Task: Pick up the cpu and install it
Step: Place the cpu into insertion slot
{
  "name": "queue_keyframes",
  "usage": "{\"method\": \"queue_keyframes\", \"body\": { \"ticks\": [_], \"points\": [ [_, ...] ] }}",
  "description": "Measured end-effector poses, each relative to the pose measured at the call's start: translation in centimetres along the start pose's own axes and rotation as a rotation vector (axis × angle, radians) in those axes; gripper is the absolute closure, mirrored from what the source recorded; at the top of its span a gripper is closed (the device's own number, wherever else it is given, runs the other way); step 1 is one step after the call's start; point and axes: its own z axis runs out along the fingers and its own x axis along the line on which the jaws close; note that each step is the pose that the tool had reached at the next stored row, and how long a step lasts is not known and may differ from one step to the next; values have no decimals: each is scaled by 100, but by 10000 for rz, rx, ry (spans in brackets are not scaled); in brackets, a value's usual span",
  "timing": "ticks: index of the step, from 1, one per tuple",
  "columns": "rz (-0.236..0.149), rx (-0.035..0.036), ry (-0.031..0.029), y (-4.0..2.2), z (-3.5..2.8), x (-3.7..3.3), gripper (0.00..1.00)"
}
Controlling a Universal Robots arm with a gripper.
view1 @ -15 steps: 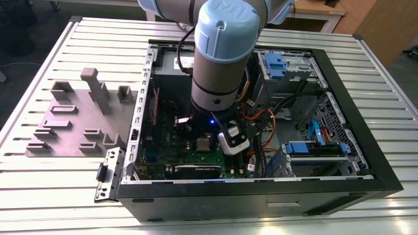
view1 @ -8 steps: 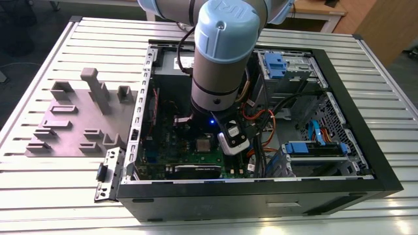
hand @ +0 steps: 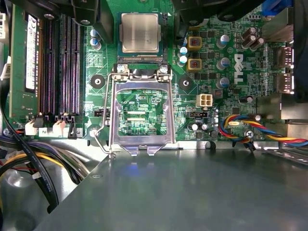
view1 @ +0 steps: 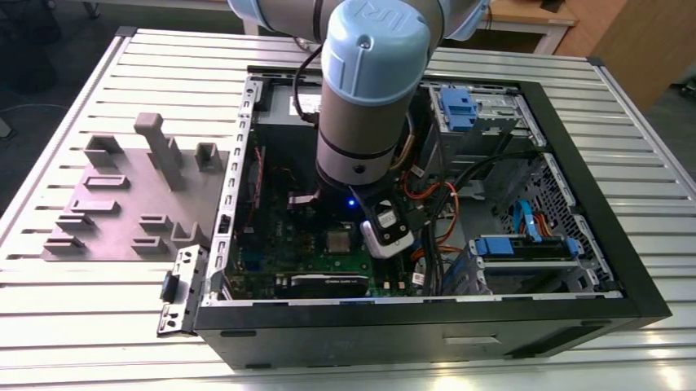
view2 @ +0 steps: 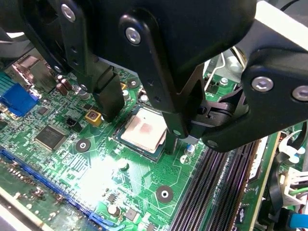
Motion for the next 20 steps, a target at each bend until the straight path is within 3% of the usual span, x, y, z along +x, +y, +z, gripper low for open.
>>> {"method": "queue_keyframes", "body": {
  "ticks": [16, 20],
  "points": [
    [6, -9, -1, -1, 0, -5, 39],
    [6, -8, 0, 0, 0, -24, 47]
  ]
}}
